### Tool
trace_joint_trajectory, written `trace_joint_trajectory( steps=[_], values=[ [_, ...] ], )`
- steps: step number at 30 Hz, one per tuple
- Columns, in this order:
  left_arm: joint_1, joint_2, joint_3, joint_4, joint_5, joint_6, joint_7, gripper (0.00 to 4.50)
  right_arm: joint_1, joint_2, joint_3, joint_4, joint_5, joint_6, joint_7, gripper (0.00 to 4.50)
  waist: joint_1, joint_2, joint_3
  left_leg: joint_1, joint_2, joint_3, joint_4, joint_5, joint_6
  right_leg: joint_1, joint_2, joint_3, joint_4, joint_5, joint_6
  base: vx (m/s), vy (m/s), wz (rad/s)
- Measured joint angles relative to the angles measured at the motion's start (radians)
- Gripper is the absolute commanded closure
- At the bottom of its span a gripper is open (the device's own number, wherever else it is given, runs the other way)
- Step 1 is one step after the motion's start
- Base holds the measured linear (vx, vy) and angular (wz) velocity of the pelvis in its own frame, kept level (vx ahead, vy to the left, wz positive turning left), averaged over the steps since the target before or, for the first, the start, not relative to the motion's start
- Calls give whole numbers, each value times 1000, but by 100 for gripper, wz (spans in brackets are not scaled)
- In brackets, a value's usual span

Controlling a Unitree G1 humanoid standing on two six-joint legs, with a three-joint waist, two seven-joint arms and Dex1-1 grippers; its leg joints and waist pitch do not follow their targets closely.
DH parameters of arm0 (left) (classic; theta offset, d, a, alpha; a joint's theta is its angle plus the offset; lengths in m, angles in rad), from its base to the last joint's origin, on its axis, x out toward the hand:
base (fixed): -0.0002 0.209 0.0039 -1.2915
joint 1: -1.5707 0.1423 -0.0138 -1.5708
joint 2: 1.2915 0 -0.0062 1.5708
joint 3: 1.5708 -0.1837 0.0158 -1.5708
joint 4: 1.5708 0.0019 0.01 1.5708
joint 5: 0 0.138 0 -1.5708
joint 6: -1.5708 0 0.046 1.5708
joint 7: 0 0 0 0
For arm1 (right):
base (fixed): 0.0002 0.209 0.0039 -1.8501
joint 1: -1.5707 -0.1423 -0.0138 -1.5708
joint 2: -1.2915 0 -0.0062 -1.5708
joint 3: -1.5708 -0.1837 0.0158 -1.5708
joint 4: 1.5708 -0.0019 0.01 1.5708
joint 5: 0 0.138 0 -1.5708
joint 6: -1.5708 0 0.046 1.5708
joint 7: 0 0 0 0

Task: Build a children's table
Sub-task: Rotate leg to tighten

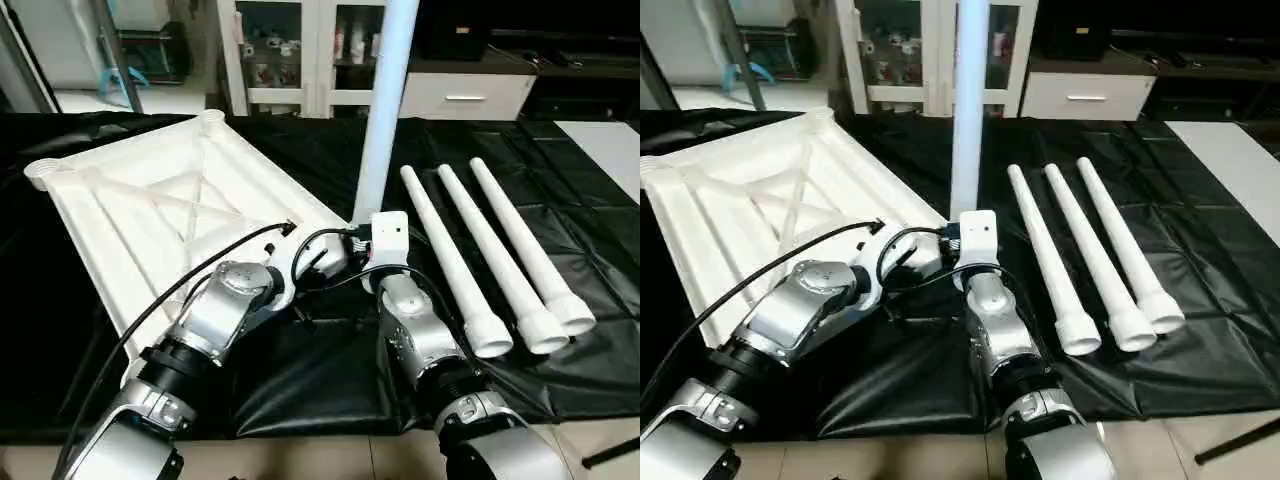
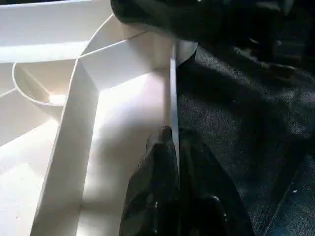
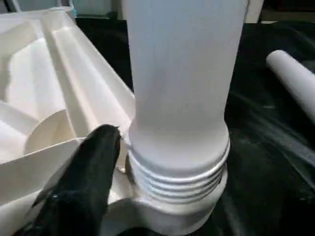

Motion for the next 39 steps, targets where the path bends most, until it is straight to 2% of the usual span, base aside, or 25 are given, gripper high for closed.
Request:
trace_joint_trajectory(
  steps=[3,6,9,11,14,18,22,26,33,36,37,39],
  values=[
    [21,28,-5,-33,2,-12,-23,450,38,-37,5,-88,34,66,111,47,-2,2,2,-1,0,0,-1,0,0,-1,1,0,0,0,0,0,0,0],
    [57,78,-16,-102,-3,-18,-86,450,100,-132,43,-227,69,176,284,25,3,2,2,-6,2,0,-2,0,-1,-2,1,-1,0,1,-1,0,0,0],
    [78,111,-26,-146,-10,-23,-134,450,136,-200,76,-317,79,232,402,12,6,2,2,-7,2,0,-3,0,-1,-4,2,-2,-2,-1,-1,0,0,0],
    [111,157,-43,-206,-19,-24,-185,450,176,-286,117,-398,94,252,526,12,10,2,2,-8,2,0,-3,-1,2,-5,1,-2,-3,-2,-3,0,0,0],
    [145,211,-56,-267,-34,-25,-256,450,206,-392,119,-455,112,269,662,12,17,2,2,-8,2,0,-2,-2,3,-5,1,-2,-3,-2,-3,0,0,0],
    [175,253,-71,-317,-52,-24,-330,450,223,-449,117,-512,165,287,808,12,22,2,2,-5,2,1,-2,-2,2,-1,1,-2,-3,-2,-4,0,0,0],
    [184,267,-93,-349,-63,-11,-374,450,233,-485,120,-521,201,300,922,12,31,2,2,-2,2,2,-1,-1,1,2,0,-1,-3,-2,-4,0,0,0],
    [187,274,-97,-360,-68,-5,-384,450,234,-507,135,-521,219,303,997,12,31,2,2,-3,2,2,0,-1,2,3,0,-1,-3,-2,-4,0,0,0],
    [187,283,-97,-366,-69,0,-400,450,231,-512,149,-506,216,292,1033,76,32,2,2,-3,2,2,0,-1,2,2,0,-1,-2,-2,-4,0,0,0],
    [189,289,-98,-375,-69,8,-404,450,223,-510,148,-488,216,282,1041,86,31,2,2,-3,2,2,0,-1,2,2,0,-1,-2,-2,-4,0,0,0],
    [189,290,-98,-376,-69,9,-404,450,221,-507,148,-484,216,281,1043,116,31,2,2,-3,2,2,1,-1,2,2,0,-1,-1,-2,-4,0,0,0],
    [189,292,-98,-378,-69,13,-405,450,214,-503,147,-470,216,277,1043,125,31,2,2,-3,2,2,1,-1,2,2,0,-1,-1,-2,-4,0,0,0]
  ],
)
